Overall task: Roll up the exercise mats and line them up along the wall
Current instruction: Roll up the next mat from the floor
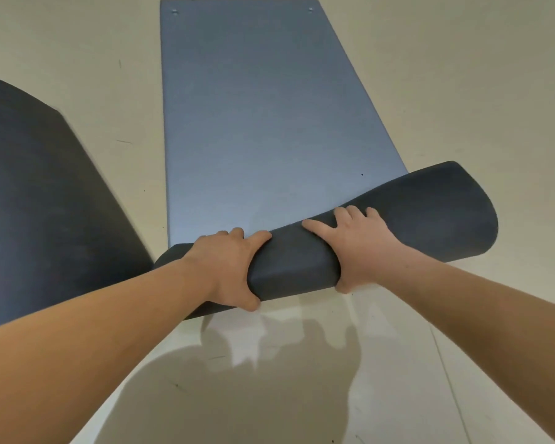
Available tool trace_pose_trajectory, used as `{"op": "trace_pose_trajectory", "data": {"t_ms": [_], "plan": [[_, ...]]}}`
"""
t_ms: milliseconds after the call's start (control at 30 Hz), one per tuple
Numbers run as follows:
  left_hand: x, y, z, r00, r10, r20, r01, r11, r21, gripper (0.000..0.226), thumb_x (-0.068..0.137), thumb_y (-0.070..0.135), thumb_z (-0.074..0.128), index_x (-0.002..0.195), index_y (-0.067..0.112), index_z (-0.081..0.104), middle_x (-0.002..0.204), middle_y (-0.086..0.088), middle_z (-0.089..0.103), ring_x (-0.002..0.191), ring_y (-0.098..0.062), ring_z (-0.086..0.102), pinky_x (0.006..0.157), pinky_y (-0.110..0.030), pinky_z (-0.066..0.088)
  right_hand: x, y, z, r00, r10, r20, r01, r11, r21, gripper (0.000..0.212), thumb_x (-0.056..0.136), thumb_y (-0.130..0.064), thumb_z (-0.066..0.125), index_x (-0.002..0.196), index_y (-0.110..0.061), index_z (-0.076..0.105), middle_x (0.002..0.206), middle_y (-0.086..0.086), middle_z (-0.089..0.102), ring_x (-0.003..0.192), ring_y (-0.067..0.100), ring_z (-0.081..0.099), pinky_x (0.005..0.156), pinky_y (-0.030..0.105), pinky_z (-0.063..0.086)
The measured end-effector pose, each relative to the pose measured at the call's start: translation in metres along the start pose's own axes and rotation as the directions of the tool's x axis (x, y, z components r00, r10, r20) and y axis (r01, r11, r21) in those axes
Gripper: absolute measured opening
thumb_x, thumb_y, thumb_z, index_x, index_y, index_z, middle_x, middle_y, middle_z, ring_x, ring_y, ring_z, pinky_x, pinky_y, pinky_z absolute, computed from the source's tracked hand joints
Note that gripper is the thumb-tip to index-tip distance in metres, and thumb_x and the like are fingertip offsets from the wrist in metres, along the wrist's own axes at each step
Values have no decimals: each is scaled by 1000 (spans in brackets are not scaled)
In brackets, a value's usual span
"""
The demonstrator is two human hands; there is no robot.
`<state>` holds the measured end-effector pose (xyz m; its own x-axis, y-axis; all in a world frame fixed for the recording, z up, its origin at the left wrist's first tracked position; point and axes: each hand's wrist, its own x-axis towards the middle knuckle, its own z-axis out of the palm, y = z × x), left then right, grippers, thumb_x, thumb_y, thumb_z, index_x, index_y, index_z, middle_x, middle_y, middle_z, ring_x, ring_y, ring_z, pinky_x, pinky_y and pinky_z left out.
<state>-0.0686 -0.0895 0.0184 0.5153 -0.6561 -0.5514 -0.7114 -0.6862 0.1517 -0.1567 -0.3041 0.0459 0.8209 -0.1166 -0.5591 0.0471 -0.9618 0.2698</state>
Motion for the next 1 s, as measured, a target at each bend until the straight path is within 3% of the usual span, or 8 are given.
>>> {"op": "trace_pose_trajectory", "data": {"t_ms": [133, 267, 433, 567, 700, 800, 867, 1000], "plan": [[-4, 3, -8, 996, 42, 78, -36, 997, -71, 89, 67, 59, 79, 143, 45, 35, 101, 11, 54, 90, -17, 61, 82, -38, 56, -1, 10, -12, 990, -105, 98, 96, 991, 90, 89, 66, -48, 82, 140, -47, 33, 95, -6, 54, 80, 17, 59, 75, 36, 51], [-12, 1, -24, 967, 99, 233, -62, 985, -161, 85, 67, 50, 85, 137, 50, 37, 97, 15, 60, 89, -10, 62, 83, -35, 57, -13, 14, -20, 965, -183, 189, 157, 977, 143, 77, 70, -43, 84, 134, -47, 41, 87, -11, 58, 75, 11, 57, 64, 32, 44], [-14, 3, -40, 856, 118, 503, 83, 930, -359, 85, 60, 42, 97, 129, 59, 51, 115, 12, 69, 98, -17, 75, 87, -41, 65, -17, 30, -23, 865, -233, 444, 73, 934, 349, 88, 57, -46, 98, 129, -57, 50, 115, -19, 61, 104, 16, 65, 92, 44, 58], [-4, -1, -33, 894, 118, 432, 72, 914, -400, 88, 58, 52, 100, 134, 55, 56, 120, 15, 67, 102, -15, 73, 91, -39, 63, 3, 33, -15, 783, -249, 570, 7, 920, 392, 105, 46, -51, 104, 136, -61, 51, 124, -22, 60, 117, 20, 64, 103, 49, 55], [4, -30, -34, 967, 13, 255, 78, 937, -342, 105, 54, 71, 94, 146, 45, 52, 129, 18, 57, 115, -14, 62, 101, -35, 52, 24, 40, -24, 866, -214, 453, -34, 877, 480, 103, 44, -52, 105, 136, -56, 59, 130, -20, 60, 117, 18, 64, 101, 47, 54], [6, -50, -40, 993, -106, 41, 114, 955, -275, 91, 66, 75, 85, 145, 41, 55, 132, 13, 58, 121, -17, 59, 101, -38, 50, 32, 43, -48, 988, -67, 138, 3, 908, 419, 110, 53, -65, 97, 151, -49, 48, 140, -13, 53, 129, 21, 56, 99, 42, 48], [6, -59, -43, 991, -122, -45, 107, 960, -260, 79, 79, 71, 77, 148, 39, 54, 143, 10, 60, 126, -17, 60, 104, -39, 50, 31, 43, -63, 999, -43, -22, 48, 909, 414, 102, 67, -66, 90, 154, -49, 41, 146, -11, 53, 133, 22, 55, 95, 39, 47], [3, -52, -43, 990, 48, 130, -13, 966, -258, 70, 89, 61, 74, 151, 39, 50, 141, 13, 61, 124, -16, 60, 109, -39, 48, 14, 12, -58, 975, -118, 187, 93, 986, 138, 138, 53, -76, 91, 163, -35, 19, 152, -3, 49, 136, 26, 53, 103, 44, 47]]}}
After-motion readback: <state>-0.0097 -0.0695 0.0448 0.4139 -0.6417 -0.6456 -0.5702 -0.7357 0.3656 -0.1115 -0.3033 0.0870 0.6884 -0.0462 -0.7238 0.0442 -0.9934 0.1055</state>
